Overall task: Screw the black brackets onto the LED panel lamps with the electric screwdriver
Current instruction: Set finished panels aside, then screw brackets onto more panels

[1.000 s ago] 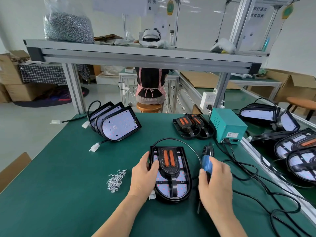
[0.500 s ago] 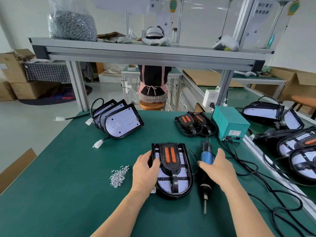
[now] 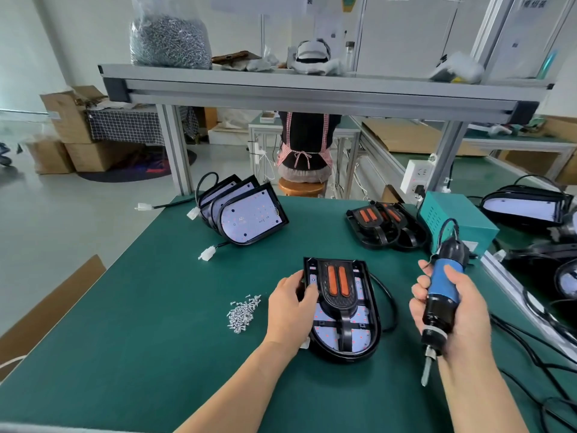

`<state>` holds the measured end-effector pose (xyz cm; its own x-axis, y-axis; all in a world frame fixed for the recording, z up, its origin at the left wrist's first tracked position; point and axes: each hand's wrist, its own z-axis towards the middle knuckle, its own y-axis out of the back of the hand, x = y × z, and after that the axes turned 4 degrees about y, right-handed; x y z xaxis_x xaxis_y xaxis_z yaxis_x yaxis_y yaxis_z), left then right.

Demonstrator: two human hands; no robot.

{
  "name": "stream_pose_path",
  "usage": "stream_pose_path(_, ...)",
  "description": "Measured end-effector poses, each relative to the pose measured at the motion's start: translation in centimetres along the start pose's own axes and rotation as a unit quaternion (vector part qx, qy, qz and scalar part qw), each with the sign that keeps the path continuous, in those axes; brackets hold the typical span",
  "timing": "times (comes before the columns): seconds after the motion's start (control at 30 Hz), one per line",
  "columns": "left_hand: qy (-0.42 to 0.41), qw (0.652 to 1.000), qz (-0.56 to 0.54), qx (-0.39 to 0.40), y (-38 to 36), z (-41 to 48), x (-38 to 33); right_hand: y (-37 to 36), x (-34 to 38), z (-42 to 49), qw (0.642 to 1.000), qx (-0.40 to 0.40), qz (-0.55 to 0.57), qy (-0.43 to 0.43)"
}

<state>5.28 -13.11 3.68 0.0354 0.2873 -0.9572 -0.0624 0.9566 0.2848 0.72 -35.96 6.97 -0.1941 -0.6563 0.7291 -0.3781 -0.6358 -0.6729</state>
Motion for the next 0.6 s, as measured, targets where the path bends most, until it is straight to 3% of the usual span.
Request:
stream_pose_path(0.1,0.013,0.999,0.049,0.004,0.1,0.4,-0.2,-2.0,-1.3,0.4,0.998,0.034,0.045,-0.013)
stream_pose_path(0.17,0.006,0.994,0.102,-0.039,1.0,1.1,-0.5,-3.1,-2.1,0.8,0.998,0.047,0.047,-0.017)
stream_pose_path(0.27,-0.015,0.952,0.296,-0.080,4.0,3.0,-1.0,-3.9,-2.8,1.3,0.998,0.049,0.045,-0.017)
stream_pose_path(0.33,0.006,0.893,0.448,-0.036,5.9,4.1,-1.6,-4.0,-3.0,1.4,0.998,0.043,0.036,-0.012)
stream_pose_path(0.4,0.034,0.853,0.521,0.017,7.0,4.9,-1.9,-4.3,-3.1,1.3,0.999,0.028,0.019,-0.007)
stream_pose_path(0.6,0.073,0.833,0.542,0.085,7.8,6.5,-1.1,-5.9,-2.2,0.6,1.000,-0.023,-0.007,0.015)
